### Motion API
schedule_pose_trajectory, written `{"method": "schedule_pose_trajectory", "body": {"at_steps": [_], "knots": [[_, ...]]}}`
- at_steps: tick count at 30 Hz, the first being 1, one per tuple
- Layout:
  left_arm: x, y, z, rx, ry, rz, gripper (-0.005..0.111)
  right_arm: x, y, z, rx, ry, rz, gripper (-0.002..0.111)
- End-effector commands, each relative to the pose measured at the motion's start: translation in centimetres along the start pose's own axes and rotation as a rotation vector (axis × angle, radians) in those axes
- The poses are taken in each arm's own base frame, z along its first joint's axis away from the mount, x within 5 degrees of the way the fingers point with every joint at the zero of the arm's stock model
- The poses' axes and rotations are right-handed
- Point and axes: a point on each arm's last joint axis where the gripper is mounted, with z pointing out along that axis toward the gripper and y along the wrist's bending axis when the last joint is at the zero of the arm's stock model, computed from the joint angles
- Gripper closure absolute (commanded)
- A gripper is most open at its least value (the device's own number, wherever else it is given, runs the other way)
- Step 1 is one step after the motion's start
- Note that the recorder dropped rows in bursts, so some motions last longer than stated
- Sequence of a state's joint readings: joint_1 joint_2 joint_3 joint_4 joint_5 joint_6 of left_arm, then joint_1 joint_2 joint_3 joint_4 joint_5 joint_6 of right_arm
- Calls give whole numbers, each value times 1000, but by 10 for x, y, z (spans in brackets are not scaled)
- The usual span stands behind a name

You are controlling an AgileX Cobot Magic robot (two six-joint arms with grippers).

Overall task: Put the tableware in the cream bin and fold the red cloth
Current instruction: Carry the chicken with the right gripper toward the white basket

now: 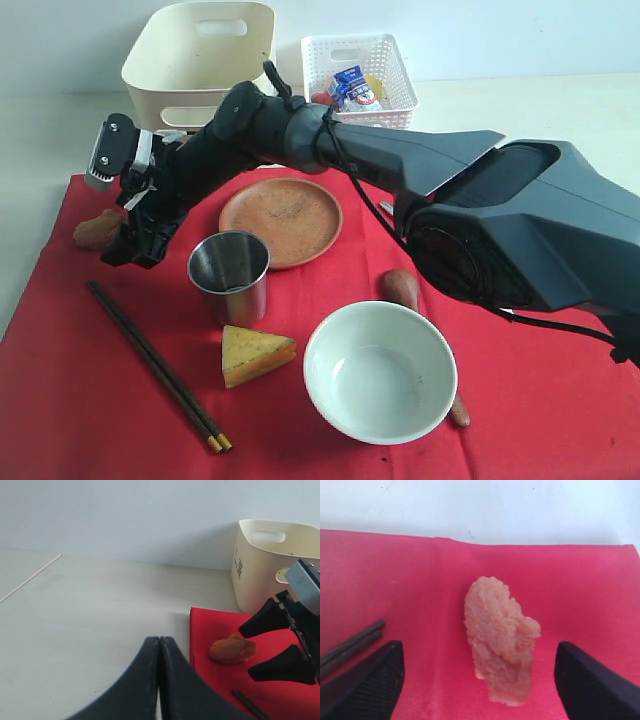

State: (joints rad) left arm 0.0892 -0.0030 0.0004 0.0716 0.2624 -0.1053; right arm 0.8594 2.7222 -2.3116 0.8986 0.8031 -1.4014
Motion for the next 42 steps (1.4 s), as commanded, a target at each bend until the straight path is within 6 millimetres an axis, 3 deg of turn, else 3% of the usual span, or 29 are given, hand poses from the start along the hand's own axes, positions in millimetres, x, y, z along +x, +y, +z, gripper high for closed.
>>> {"method": "schedule_pose_trajectory", "body": {"at_steps": [1, 10, 14, 18, 24, 30, 33, 38, 42], "knots": [[0, 0, 0, -3, -2, -3, 105, 1, -1, -1, 5, 24, -37, 39], [0, 0, 0, -3, -2, -3, 105, 3, -2, -1, 16, 46, -57, 92], [0, 0, 0, -3, -2, -3, 105, 2, -2, -6, 22, 82, -80, 107], [0, 0, 0, -3, -2, -3, 105, -8, -2, -21, 15, 144, -94, 108], [0, 0, 0, -3, -2, -3, 105, -30, -7, -61, -7, 158, -66, 108], [0, 0, 0, -3, -2, -3, 105, -53, -11, -110, -40, 127, -17, 108], [0, 0, 0, -3, -2, -3, 105, -69, -9, -151, -70, 129, 15, 108], [0, 0, 0, -3, -2, -3, 105, -71, -27, -202, 23, 99, 133, 108], [0, 0, 0, -3, -2, -3, 105, -57, -47, -241, 103, 75, 228, 108]]}}
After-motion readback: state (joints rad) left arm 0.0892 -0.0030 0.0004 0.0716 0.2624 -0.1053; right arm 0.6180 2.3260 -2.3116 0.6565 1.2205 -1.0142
